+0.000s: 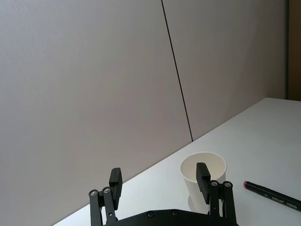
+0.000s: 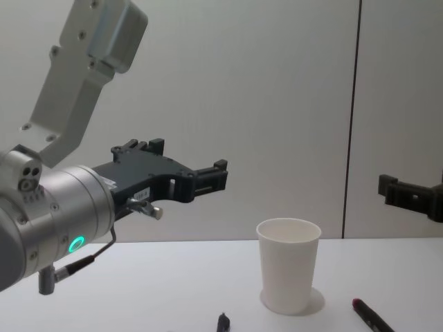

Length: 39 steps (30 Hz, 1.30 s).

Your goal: Place the pen into the pen holder.

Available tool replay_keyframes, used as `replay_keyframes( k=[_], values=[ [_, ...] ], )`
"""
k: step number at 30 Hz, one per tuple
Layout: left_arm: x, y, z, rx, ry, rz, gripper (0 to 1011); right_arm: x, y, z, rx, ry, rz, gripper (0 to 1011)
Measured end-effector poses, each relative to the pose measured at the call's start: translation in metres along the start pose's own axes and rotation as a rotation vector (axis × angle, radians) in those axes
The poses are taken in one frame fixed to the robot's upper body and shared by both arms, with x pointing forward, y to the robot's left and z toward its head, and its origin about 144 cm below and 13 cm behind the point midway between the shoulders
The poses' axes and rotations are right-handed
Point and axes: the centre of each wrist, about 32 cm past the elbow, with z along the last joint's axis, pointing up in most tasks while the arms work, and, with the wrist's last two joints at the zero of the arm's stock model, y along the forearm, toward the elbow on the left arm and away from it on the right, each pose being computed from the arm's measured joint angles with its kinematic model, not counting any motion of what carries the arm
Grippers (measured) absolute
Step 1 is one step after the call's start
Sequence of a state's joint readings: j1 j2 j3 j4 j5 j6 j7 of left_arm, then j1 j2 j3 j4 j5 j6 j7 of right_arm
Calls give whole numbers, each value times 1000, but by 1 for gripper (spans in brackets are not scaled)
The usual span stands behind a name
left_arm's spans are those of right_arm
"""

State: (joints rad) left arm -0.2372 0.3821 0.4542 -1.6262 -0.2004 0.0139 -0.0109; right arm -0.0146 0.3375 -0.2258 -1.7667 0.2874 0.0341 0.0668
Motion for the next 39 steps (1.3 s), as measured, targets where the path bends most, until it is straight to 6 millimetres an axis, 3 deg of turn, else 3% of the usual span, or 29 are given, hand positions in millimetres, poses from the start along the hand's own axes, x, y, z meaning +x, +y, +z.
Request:
replay_keyframes(
  k=[28, 39],
  values=[
    [0, 0, 0, 0, 0, 0, 1000, -1, 1, 0, 1, -1, 0, 1001],
    [0, 0, 0, 0, 0, 0, 1000, -17, 30, 4, -42, -15, -6, 1001]
  ],
)
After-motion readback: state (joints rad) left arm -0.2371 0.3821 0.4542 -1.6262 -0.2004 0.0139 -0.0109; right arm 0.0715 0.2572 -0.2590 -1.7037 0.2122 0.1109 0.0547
